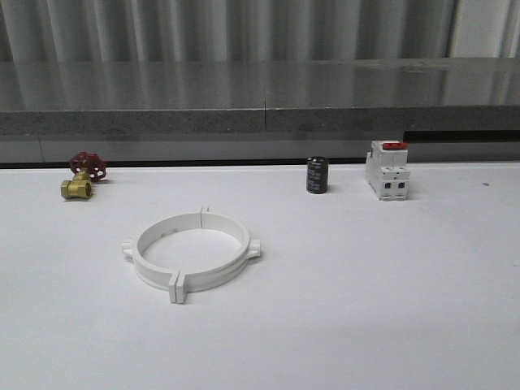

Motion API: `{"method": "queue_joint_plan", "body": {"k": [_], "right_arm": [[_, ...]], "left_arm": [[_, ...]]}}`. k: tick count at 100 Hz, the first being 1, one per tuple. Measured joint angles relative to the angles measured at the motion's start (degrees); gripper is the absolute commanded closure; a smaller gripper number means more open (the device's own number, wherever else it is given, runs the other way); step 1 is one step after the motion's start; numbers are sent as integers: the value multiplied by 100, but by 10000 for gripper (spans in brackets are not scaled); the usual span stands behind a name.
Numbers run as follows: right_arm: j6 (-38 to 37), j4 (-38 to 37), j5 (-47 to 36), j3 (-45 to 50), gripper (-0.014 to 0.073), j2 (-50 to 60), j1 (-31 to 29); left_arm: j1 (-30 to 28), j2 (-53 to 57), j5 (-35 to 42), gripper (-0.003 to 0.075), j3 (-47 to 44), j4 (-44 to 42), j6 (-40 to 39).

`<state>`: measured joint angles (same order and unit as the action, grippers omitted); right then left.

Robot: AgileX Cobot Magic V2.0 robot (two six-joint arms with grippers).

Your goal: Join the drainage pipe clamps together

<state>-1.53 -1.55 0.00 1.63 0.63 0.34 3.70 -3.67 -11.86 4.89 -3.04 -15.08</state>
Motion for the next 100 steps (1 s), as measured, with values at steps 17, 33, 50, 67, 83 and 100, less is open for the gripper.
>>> {"method": "queue_joint_plan", "body": {"k": [17,33,50,67,83,100], "right_arm": [[0,0,0,0,660,0,0],[-11,0,0,0,660,0,0],[-9,0,0,0,660,0,0],[-13,0,0,0,660,0,0],[-13,0,0,0,660,0,0],[-13,0,0,0,660,0,0]], "left_arm": [[-10,388,91,741,-455,1,207],[-10,388,296,741,-466,-69,243],[-10,388,526,741,-466,-143,243],[-10,388,557,741,-466,-151,255],[-10,388,578,741,-466,-151,255],[-10,388,589,741,-466,-151,255]]}}
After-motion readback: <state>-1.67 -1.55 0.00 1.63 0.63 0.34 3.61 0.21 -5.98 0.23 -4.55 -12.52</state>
